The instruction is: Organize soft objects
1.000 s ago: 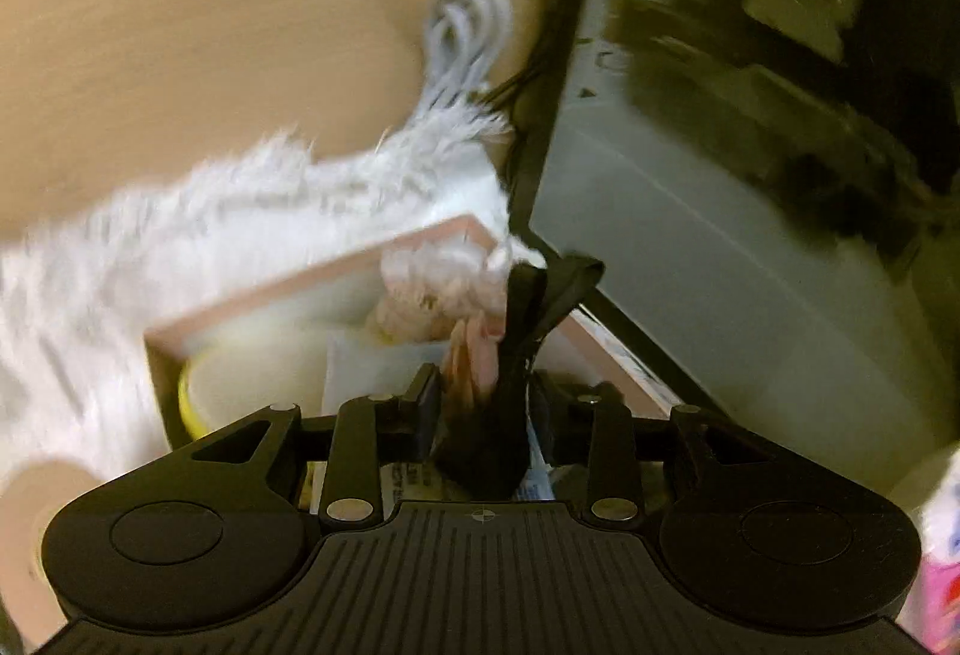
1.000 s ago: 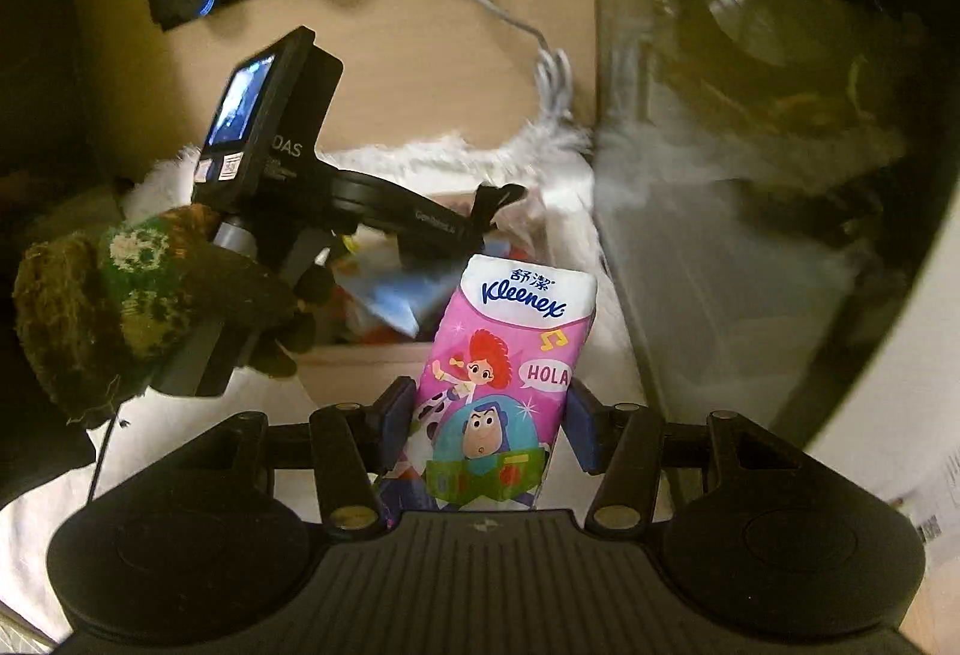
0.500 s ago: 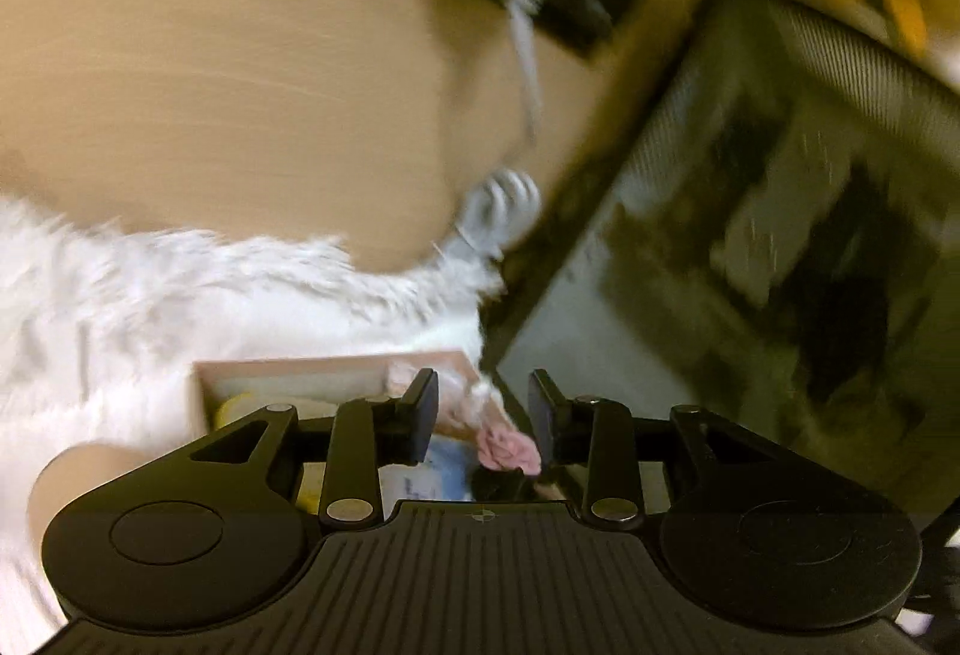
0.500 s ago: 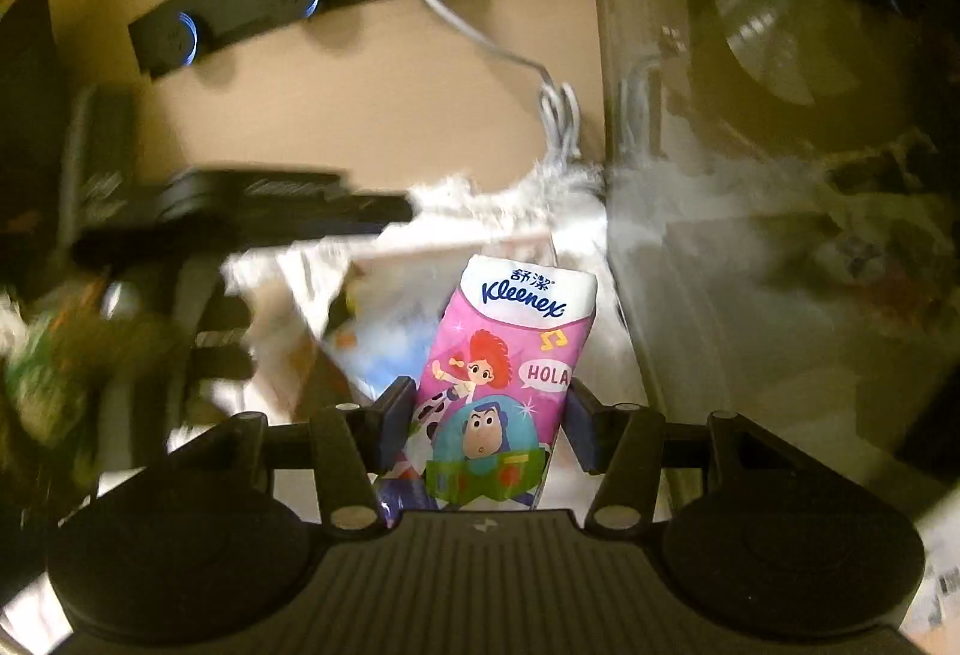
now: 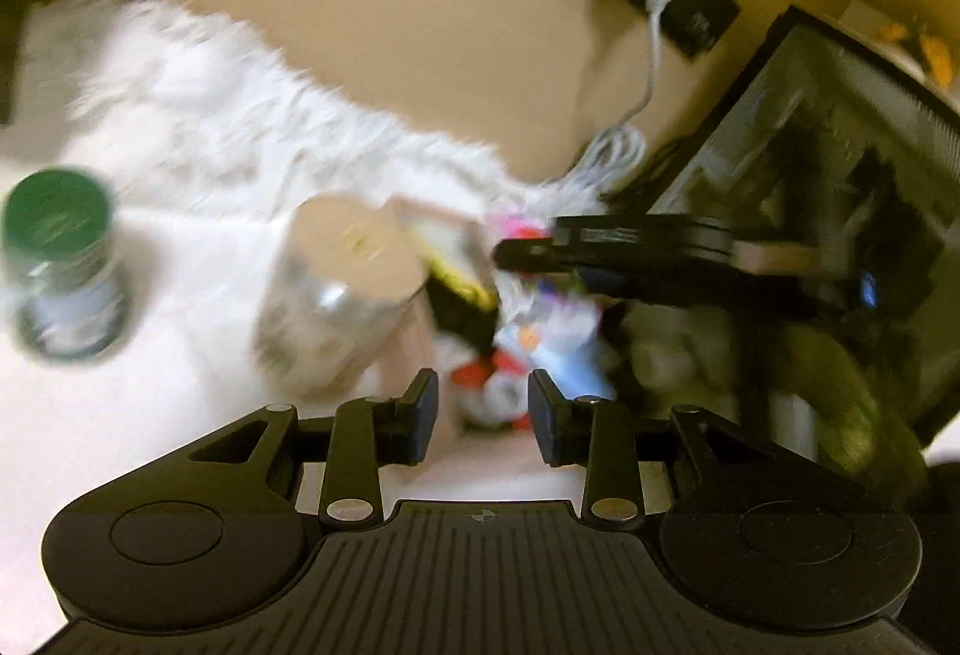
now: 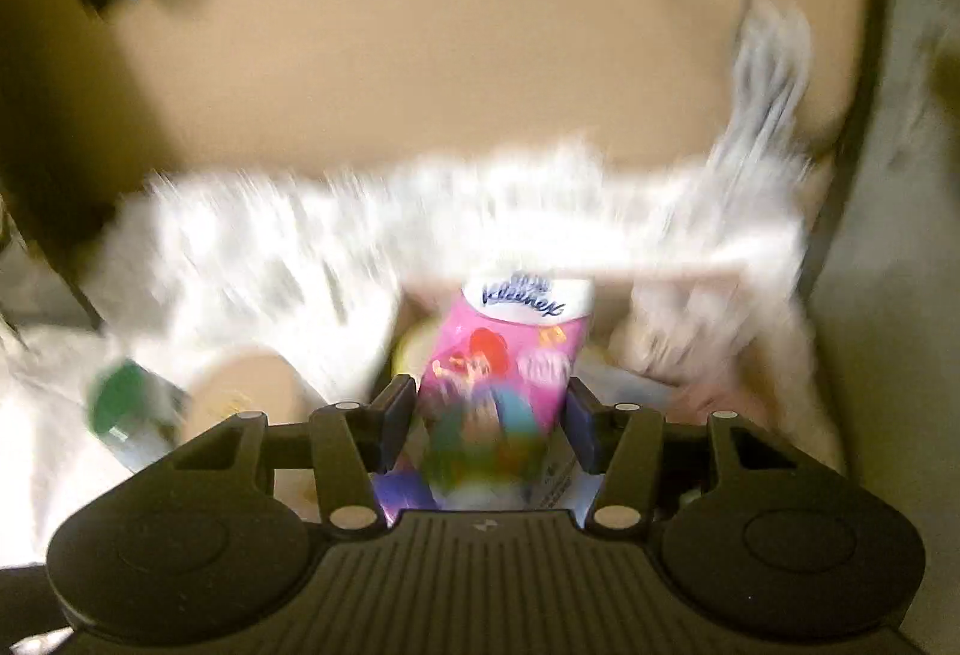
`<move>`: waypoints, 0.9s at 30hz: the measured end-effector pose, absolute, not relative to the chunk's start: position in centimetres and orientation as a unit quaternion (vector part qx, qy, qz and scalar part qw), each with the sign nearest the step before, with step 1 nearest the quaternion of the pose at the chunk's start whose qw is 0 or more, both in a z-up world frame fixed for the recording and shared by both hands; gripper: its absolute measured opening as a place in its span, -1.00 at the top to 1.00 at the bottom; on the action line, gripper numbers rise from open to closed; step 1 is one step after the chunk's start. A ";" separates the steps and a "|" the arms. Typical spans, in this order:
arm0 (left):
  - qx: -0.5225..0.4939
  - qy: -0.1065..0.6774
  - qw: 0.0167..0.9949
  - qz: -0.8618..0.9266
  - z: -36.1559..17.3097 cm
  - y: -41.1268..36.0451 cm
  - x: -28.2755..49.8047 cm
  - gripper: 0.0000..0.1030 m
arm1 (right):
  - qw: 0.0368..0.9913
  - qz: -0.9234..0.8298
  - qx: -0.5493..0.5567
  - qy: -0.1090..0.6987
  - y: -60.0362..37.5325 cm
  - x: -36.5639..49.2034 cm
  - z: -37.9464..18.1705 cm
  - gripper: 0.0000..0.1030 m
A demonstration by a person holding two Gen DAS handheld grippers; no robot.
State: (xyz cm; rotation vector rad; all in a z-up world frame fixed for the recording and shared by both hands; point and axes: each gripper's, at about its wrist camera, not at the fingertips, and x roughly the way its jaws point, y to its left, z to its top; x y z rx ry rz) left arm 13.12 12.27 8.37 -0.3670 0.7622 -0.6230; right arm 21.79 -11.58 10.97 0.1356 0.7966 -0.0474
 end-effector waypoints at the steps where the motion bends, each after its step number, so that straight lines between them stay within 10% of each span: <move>1: -0.167 0.368 0.868 -0.290 8.0 12.8 12.6 0.30 | 0.922 -0.027 0.064 0.381 -11.6 22.0 10.2 -0.02; 13: -0.145 0.372 0.889 -0.222 3.6 15.5 8.9 0.30 | 0.962 -0.040 0.017 0.269 -9.8 12.0 12.9 -0.63; 27: -0.078 0.343 0.929 -0.117 0.3 7.1 1.2 0.29 | 0.919 -0.034 -0.020 0.391 -12.7 4.0 1.9 -0.78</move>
